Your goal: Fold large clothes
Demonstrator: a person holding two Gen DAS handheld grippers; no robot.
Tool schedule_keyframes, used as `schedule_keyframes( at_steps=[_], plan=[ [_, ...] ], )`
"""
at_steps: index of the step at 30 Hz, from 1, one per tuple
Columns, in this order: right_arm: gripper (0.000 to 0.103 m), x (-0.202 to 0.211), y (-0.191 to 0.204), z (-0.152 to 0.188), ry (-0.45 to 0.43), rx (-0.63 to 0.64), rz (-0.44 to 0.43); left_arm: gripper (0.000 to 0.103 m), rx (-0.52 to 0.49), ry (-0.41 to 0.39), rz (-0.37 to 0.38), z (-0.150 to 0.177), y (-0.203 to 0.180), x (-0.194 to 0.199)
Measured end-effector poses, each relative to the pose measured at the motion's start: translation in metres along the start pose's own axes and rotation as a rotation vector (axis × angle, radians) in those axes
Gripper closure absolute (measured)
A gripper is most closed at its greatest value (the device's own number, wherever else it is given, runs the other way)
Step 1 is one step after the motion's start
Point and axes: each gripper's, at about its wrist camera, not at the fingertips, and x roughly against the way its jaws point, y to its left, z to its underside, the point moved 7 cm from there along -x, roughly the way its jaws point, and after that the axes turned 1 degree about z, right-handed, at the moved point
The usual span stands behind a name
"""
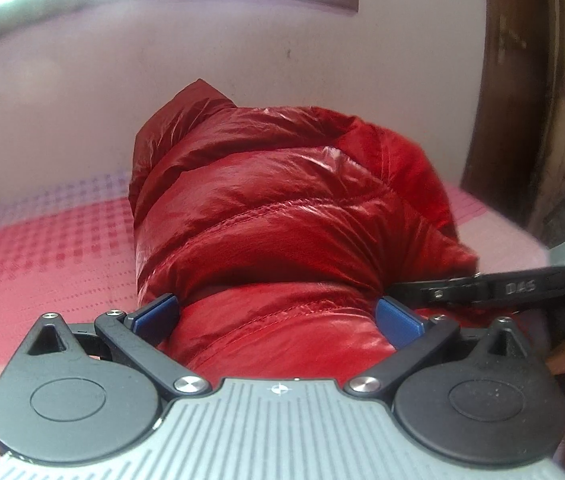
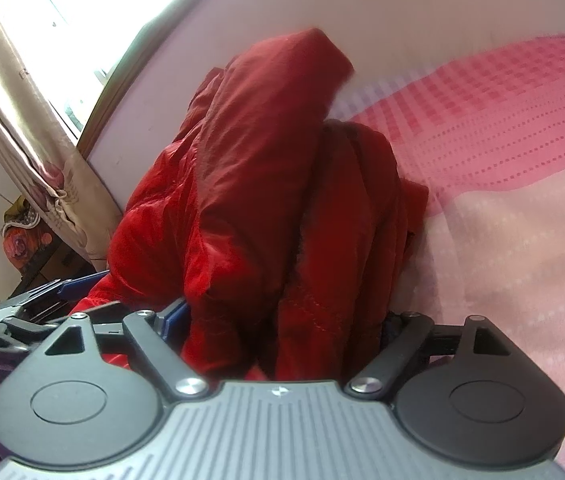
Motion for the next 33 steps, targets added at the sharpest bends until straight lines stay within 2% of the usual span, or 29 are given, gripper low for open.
schedule_keyframes(
  at_steps=[5,9,13,16,23,28,31,33],
  plan=[
    [0.016,0.0,-0.001,0.001,0.003,-0.017,-0.011,0.0,0.182,0.026,0.13,0.001,0.039,0.015],
    [0.016,0.0,-0.002,0.001,0.006,-0.028,-0.02,0.0,0.298,0.054,0.182,0.001,0.075,0.014],
    [0.015,-0.001,-0.003,0.001,0.011,-0.039,-0.031,0.0,0.345,0.153,0.315,0.007,0.087,-0.011],
    [0.014,-0.002,-0.004,0.001,0.016,-0.045,-0.035,0.0,0.369,0.182,0.416,0.008,0.09,-0.031],
    [0.01,-0.005,-0.009,-0.003,0.063,-0.088,-0.072,0.0,0.39,0.264,0.552,0.006,0.098,-0.068],
    [0.004,-0.01,-0.012,-0.012,0.097,-0.123,-0.106,0.0,0.419,0.29,0.564,0.009,0.1,-0.07],
    [0.002,-0.016,-0.018,-0.017,0.087,-0.2,-0.149,0.0,0.434,0.268,0.536,0.013,0.1,-0.064],
    [0.004,-0.017,-0.018,-0.019,0.08,-0.225,-0.139,0.002,0.416,0.243,0.503,0.014,0.097,-0.059]
  ],
)
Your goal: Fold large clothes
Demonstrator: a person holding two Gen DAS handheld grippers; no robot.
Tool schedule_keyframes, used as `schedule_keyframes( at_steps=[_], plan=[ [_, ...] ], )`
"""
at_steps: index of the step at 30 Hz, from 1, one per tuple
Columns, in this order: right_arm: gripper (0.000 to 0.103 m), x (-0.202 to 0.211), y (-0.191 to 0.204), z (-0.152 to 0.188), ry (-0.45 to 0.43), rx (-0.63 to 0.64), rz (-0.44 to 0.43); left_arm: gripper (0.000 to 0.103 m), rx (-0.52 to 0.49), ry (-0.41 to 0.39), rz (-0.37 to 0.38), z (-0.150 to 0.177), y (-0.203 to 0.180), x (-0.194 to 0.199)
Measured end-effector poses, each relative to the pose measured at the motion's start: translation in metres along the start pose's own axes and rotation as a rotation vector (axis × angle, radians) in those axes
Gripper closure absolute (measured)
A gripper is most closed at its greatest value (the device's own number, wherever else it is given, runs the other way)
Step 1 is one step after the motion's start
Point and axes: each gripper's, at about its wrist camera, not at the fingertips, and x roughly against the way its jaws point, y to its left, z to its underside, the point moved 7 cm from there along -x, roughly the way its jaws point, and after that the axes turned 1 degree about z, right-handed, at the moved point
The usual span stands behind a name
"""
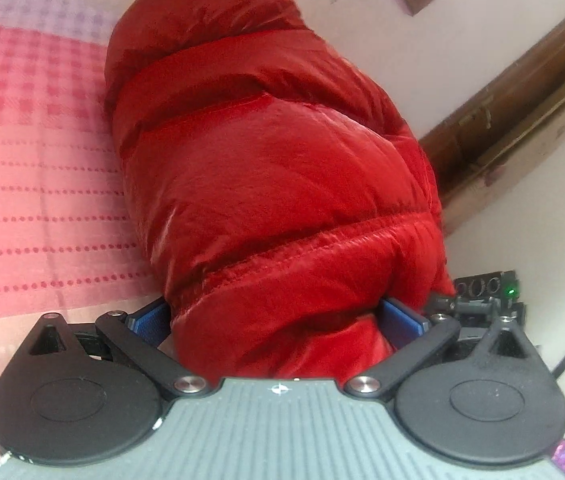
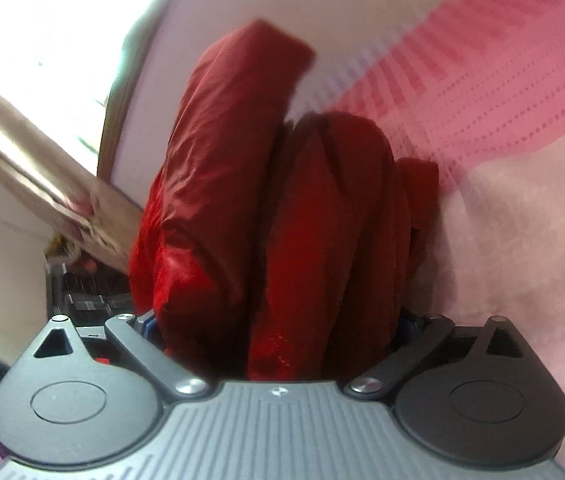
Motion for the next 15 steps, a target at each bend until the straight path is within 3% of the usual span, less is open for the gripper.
schedule_keyframes(
  at_steps=[3,5,7,15],
  plan=[
    [0.022,0.001,0.012,0.005,-0.033,0.101,0.061,0.011,-0.035,-0.036,-0.068,0.005,-0.012,0.005],
    [0.041,0.007,0.026,0.006,-0.057,0.181,0.099,0.016,-0.068,-0.062,-0.118,0.006,-0.022,0.01],
    [0.048,0.01,0.037,0.007,-0.07,0.221,0.126,0.019,-0.09,-0.084,-0.158,0.007,-0.033,0.011],
    [0.054,0.009,0.055,0.018,-0.101,0.271,0.138,0.02,-0.142,-0.129,-0.259,0.009,-0.05,0.026]
  ],
)
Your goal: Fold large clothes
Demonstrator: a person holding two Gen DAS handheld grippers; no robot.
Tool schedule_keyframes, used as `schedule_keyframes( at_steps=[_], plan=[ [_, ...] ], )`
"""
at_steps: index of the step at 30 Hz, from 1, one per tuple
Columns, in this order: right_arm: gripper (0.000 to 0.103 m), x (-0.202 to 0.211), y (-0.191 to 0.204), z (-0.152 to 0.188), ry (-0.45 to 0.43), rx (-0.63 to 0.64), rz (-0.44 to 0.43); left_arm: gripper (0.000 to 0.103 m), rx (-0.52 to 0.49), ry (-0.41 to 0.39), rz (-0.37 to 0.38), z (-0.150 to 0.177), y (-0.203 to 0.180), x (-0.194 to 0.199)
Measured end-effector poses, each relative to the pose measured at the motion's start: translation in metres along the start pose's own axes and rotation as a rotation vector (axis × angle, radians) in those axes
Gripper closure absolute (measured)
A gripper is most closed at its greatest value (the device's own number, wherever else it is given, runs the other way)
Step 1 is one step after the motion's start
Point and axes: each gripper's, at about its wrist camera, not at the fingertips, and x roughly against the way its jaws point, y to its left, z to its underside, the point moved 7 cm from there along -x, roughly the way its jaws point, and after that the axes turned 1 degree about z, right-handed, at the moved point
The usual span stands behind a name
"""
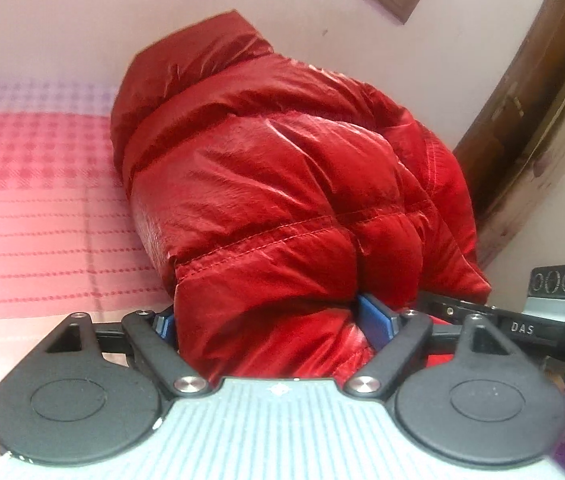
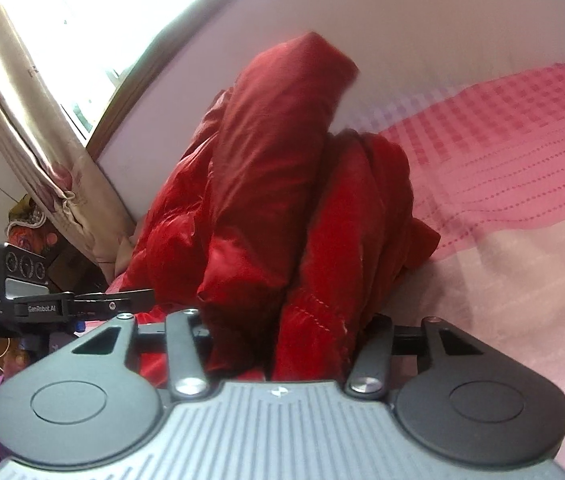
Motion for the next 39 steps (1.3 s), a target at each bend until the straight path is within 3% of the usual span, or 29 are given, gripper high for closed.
schedule_keyframes(
  at_steps=[12,20,26,29,30,32,36,39],
  plan=[
    [0.054,-0.011,0.046,0.009,-0.015,0.025,-0.03,0.023,-0.08,-0.062,-0.165,-0.001,0.0,0.049],
    [0.054,-0.026,0.082,0.016,0.0,0.06,-0.063,0.025,-0.05,-0.085,-0.21,0.006,0.01,0.076],
    [0.054,-0.033,0.084,0.031,0.021,0.055,-0.067,0.021,0.019,-0.047,-0.147,0.021,0.03,0.076],
    [0.054,-0.032,0.086,0.031,0.019,0.053,-0.072,0.012,0.032,-0.05,-0.124,0.017,0.036,0.075],
    [0.054,-0.031,0.086,0.031,0.023,0.052,-0.072,0.002,0.031,-0.053,-0.123,0.016,0.037,0.075],
    [0.054,-0.032,0.085,0.031,0.028,0.049,-0.074,0.0,0.048,-0.07,-0.114,0.014,0.046,0.077],
    [0.053,-0.034,0.079,0.033,0.032,0.012,-0.082,0.0,0.187,-0.027,-0.001,0.025,0.07,0.071],
    [0.051,-0.034,0.073,0.036,0.032,-0.014,-0.092,0.0,0.282,0.027,0.129,0.031,0.077,0.054]
  ],
)
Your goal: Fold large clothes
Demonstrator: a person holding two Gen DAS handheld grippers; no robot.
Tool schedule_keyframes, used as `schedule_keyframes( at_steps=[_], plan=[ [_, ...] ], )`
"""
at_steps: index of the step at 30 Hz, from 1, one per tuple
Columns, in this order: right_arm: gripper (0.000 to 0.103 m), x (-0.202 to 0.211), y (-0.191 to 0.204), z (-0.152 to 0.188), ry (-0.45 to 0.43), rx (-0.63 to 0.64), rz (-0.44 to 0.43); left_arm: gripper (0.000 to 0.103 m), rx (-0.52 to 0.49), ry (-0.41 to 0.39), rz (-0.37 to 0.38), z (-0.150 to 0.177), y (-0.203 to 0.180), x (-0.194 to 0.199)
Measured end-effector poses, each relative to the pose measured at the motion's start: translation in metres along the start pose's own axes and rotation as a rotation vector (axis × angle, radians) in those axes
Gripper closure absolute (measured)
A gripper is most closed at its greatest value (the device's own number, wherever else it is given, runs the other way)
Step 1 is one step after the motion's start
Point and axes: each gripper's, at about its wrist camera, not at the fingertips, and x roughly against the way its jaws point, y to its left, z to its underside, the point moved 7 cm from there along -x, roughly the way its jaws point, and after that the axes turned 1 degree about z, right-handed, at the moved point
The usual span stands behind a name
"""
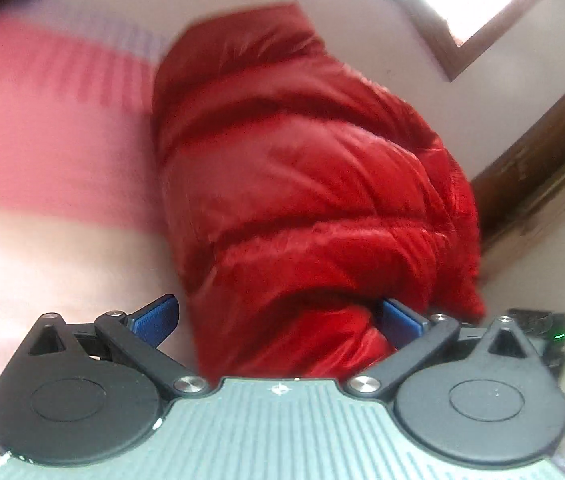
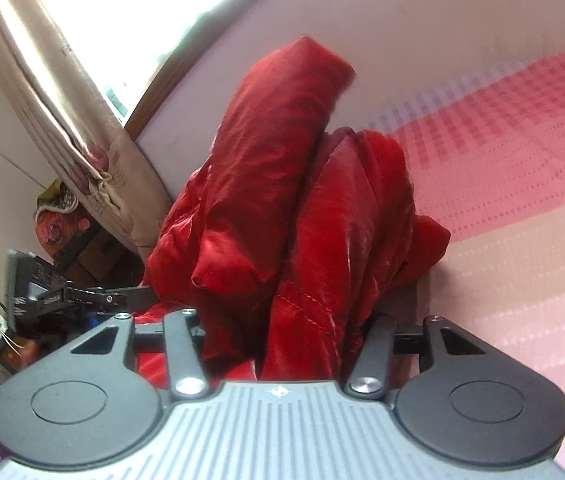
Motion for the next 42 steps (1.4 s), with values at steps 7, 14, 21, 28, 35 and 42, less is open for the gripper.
schedule_keyframes(
  at_steps=[7,14,21,28,35,42],
  plan=[
    [0.049,-0.001,-0.008,0.001,-0.005,-0.056,-0.003,0.008,-0.006,-0.025,0.061,-0.001,-0.014,-0.022],
    [0.052,-0.004,0.017,0.0,-0.034,0.041,0.013,0.015,-0.177,-0.158,-0.092,0.0,-0.049,0.002],
    [0.052,-0.019,0.049,-0.009,-0.055,0.096,-0.032,0.015,-0.205,-0.233,-0.158,-0.008,-0.054,0.031],
    [0.052,-0.047,0.088,-0.018,-0.057,0.135,-0.099,0.015,-0.198,-0.302,-0.224,-0.015,-0.045,0.044],
    [0.052,-0.091,0.12,-0.019,-0.035,0.146,-0.164,0.015,-0.181,-0.348,-0.301,-0.027,-0.031,0.066],
    [0.052,-0.136,0.149,-0.014,0.011,0.183,-0.218,0.015,-0.13,-0.392,-0.363,-0.032,0.007,0.1]
  ],
)
